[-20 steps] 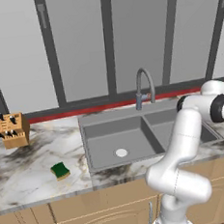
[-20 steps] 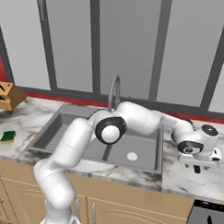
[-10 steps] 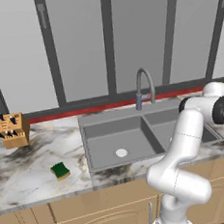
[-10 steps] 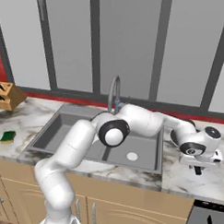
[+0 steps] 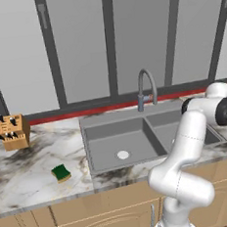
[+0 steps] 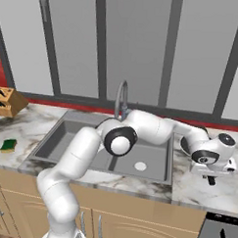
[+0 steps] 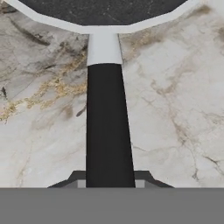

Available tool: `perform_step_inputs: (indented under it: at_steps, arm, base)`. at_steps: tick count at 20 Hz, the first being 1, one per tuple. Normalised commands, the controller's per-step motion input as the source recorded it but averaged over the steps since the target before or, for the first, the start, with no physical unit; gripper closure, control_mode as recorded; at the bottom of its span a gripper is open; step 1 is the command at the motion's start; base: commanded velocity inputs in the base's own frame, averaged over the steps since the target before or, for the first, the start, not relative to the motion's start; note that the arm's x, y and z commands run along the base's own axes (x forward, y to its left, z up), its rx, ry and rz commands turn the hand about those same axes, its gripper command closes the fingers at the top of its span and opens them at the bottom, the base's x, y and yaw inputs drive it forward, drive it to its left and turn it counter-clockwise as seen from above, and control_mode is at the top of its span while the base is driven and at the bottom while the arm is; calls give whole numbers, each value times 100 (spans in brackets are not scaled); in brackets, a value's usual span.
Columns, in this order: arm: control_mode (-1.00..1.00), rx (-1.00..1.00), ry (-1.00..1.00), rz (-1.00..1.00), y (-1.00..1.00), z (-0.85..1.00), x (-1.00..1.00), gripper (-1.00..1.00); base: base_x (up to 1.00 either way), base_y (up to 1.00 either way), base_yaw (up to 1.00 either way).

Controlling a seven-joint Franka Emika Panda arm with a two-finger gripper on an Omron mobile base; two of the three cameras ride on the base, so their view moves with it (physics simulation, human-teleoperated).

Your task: Pick the pan and sponge and place them into the sink. Then turn on the water.

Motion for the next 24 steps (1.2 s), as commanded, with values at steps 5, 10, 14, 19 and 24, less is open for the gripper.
perform_step_inputs:
  at_steps: [5, 10, 14, 19, 24]
  arm:
    - [-100, -6, -13, 2, 30, 21, -28, 100]
    - [-100, -6, -11, 4, 41, 16, -26, 100]
    - [-100, -10, -4, 4, 48, 1, -35, 100]
    - [-100, -11, 4, 5, 39, 23, -43, 100]
    - [-100, -10, 8, 6, 36, 33, -43, 100]
  base:
    - [0, 0, 0]
    - [0, 0, 0]
    - [0, 0, 0]
    - [0, 0, 0]
    - [0, 0, 0]
